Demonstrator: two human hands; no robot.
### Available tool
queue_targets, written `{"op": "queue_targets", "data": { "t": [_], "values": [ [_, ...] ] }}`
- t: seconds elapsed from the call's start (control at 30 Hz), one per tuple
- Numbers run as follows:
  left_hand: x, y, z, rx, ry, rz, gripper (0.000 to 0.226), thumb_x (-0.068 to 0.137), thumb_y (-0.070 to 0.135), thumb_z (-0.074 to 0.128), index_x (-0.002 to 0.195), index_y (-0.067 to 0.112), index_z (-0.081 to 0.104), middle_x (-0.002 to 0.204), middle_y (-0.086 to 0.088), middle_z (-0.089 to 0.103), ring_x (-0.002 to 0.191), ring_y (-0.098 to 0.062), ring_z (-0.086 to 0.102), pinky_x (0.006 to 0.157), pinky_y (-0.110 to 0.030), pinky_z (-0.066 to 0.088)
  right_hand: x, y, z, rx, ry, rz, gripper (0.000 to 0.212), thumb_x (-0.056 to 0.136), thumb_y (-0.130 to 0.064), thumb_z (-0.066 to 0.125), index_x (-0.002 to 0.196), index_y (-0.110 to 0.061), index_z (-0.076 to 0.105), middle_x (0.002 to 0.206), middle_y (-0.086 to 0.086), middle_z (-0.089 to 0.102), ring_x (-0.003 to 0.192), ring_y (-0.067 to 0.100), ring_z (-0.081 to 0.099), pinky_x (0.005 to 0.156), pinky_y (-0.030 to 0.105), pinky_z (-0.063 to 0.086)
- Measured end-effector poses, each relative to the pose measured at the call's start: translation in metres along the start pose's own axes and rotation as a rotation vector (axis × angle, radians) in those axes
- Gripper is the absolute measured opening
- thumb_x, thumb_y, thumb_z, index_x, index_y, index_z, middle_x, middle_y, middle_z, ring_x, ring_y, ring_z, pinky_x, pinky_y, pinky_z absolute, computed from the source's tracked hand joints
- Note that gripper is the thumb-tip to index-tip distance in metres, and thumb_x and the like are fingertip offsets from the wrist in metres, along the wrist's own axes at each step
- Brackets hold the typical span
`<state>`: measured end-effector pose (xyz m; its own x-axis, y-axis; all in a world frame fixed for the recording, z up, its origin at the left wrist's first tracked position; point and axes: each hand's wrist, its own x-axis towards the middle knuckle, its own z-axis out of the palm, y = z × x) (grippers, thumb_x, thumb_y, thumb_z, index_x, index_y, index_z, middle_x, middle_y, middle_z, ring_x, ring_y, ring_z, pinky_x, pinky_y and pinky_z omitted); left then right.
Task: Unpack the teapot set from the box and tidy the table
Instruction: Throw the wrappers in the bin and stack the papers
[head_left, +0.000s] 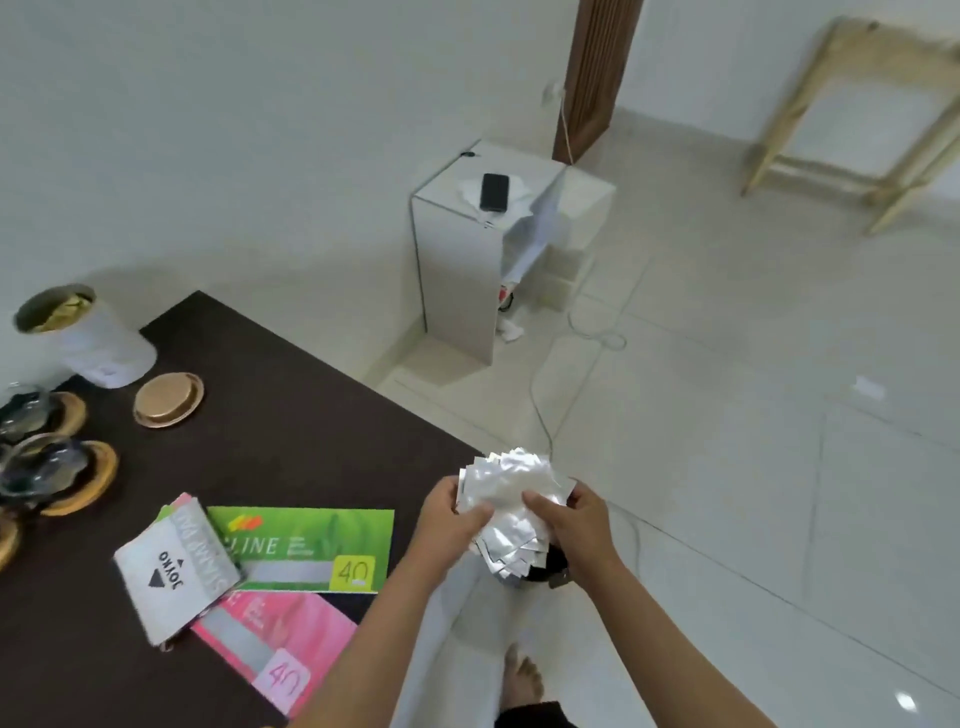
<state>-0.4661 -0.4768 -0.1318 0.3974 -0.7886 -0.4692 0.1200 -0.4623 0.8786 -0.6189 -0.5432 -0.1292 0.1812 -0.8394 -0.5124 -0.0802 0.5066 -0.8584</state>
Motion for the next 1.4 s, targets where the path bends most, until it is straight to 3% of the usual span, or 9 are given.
{"op": "queue_targets", "data": {
  "t": [0.13, 0.43, 0.57, 0.77, 0.9, 1.03, 1.13, 1.3, 1.4],
  "values": [
    [0.031, -0.013, 0.045, 0.063, -0.039, -0.117, 0.030, 0.076, -0.001, 0.065, 0.104, 0.009, 0.060, 0.093, -0.008, 0.069, 0.078, -0.018, 0.067, 0.063, -0.026, 0.052, 0.034, 0.013, -0.040, -0.051, 0.043, 0.109, 0.022, 0.078, -0.006, 0.075, 0.098, -0.008, 0.065, 0.091, 0.013, 0.072, 0.074, 0.027, 0.071, 0.049, 0.027, 0.053],
    [0.082, -0.046, 0.087, 0.253, -0.078, -0.313, 0.026, 0.080, 0.016, 0.069, 0.103, 0.013, 0.057, 0.091, -0.002, 0.064, 0.082, -0.016, 0.062, 0.072, -0.028, 0.050, 0.078, 0.056, -0.058, -0.032, 0.207, 0.260, 0.023, 0.078, -0.006, 0.074, 0.097, -0.014, 0.066, 0.097, 0.008, 0.071, 0.094, 0.028, 0.068, 0.080, 0.041, 0.056],
    [0.113, -0.051, 0.101, 0.366, -0.097, -0.338, 0.051, 0.081, 0.029, 0.068, 0.121, 0.006, 0.047, 0.120, -0.011, 0.055, 0.107, -0.027, 0.056, 0.092, -0.040, 0.049, 0.105, 0.048, -0.061, -0.031, 0.317, 0.350, 0.050, 0.083, -0.013, 0.072, 0.126, -0.011, 0.048, 0.118, 0.006, 0.054, 0.107, 0.023, 0.054, 0.083, 0.033, 0.047],
    [0.134, -0.062, 0.107, 0.530, -0.107, -0.350, 0.063, 0.081, 0.036, 0.062, 0.132, 0.006, 0.041, 0.129, -0.016, 0.046, 0.116, -0.031, 0.051, 0.095, -0.046, 0.049, 0.126, 0.051, -0.081, -0.190, 0.336, 0.518, 0.074, 0.086, -0.029, 0.069, 0.145, -0.009, 0.029, 0.144, 0.017, 0.040, 0.126, 0.030, 0.046, 0.091, 0.033, 0.039],
    [0.126, -0.063, 0.108, 0.514, -0.091, -0.326, 0.062, 0.078, 0.039, 0.058, 0.131, 0.008, 0.044, 0.130, -0.014, 0.047, 0.117, -0.029, 0.051, 0.096, -0.047, 0.048, 0.117, 0.052, -0.084, -0.270, 0.293, 0.479, 0.051, 0.089, -0.023, 0.065, 0.133, -0.006, 0.044, 0.122, 0.011, 0.054, 0.099, 0.021, 0.054, 0.081, 0.028, 0.040],
    [0.106, -0.050, 0.110, 0.474, -0.085, -0.272, 0.059, 0.084, 0.036, 0.058, 0.135, 0.011, 0.041, 0.138, -0.010, 0.043, 0.121, -0.025, 0.048, 0.099, -0.044, 0.046, 0.103, 0.049, -0.074, -0.321, 0.262, 0.415, 0.047, 0.091, -0.024, 0.062, 0.132, -0.007, 0.048, 0.130, 0.010, 0.054, 0.084, 0.012, 0.056, 0.075, 0.022, 0.043],
    [0.090, -0.035, 0.111, 0.427, -0.037, -0.186, 0.055, 0.090, 0.031, 0.057, 0.138, 0.011, 0.039, 0.138, -0.006, 0.040, 0.124, -0.022, 0.045, 0.104, -0.038, 0.042, 0.094, 0.038, -0.063, -0.349, 0.238, 0.302, 0.039, 0.093, -0.021, 0.059, 0.129, -0.008, 0.051, 0.124, 0.007, 0.057, 0.066, 0.001, 0.053, 0.049, 0.010, 0.042],
    [0.062, -0.016, 0.098, 0.283, 0.100, -0.018, 0.039, 0.094, 0.023, 0.053, 0.131, 0.013, 0.046, 0.132, 0.002, 0.048, 0.117, -0.007, 0.046, 0.094, -0.021, 0.037, 0.075, 0.012, -0.035, -0.290, 0.202, 0.087, 0.024, 0.091, -0.018, 0.060, 0.114, -0.012, 0.061, 0.106, 0.000, 0.066, 0.097, 0.013, 0.062, 0.081, 0.021, 0.046],
    [0.034, -0.012, 0.081, 0.152, 0.264, 0.051, 0.028, 0.093, 0.018, 0.053, 0.121, 0.015, 0.054, 0.120, 0.003, 0.056, 0.110, -0.008, 0.053, 0.092, -0.024, 0.043, 0.059, -0.001, -0.014, -0.274, 0.141, -0.028, 0.015, 0.091, -0.016, 0.060, 0.105, -0.014, 0.063, 0.094, -0.009, 0.064, 0.088, 0.002, 0.059, 0.073, 0.011, 0.042]
  ]
}}
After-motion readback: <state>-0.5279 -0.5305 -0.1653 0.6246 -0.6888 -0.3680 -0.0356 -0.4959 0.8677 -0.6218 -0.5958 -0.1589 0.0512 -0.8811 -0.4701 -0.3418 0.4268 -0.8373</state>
